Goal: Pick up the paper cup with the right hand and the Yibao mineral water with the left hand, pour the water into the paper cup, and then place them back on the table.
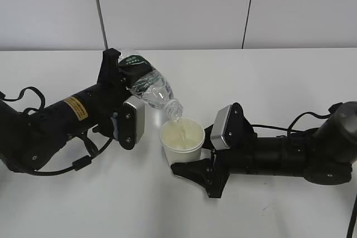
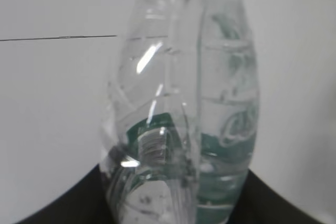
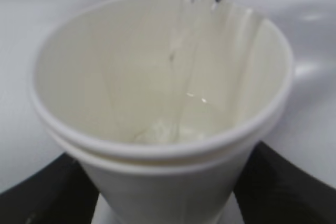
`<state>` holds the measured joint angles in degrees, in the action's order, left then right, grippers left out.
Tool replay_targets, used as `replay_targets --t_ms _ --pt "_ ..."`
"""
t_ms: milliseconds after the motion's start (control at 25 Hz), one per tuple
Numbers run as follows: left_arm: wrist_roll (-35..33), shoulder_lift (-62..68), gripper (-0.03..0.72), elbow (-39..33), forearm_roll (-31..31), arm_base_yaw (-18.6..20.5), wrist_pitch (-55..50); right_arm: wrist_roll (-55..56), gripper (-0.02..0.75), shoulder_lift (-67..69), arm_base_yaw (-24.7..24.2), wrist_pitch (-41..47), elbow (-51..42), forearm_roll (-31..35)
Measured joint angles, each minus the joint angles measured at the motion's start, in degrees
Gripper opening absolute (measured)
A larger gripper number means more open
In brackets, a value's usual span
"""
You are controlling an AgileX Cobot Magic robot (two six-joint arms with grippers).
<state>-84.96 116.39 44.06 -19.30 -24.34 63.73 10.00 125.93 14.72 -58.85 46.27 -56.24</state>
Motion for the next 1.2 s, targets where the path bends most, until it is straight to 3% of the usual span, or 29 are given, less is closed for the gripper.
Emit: replay_targets --t_ms 920,1040,1200 --pt "0.0 0.0 0.322 0.0 0.0 0.0 0.1 0.0 0.553 0.1 0.0 -0.1 0.0 -0.1" --pt "5.8 0.0 0.322 0.0 0.0 0.0 0.1 0.0 0.553 0.1 0.0 -0.1 0.0 0.3" --pt "18.9 0.0 0.322 0.0 -0.1 -0.1 0.2 -0.2 0.553 0.1 0.0 -0.1 0.0 1.7"
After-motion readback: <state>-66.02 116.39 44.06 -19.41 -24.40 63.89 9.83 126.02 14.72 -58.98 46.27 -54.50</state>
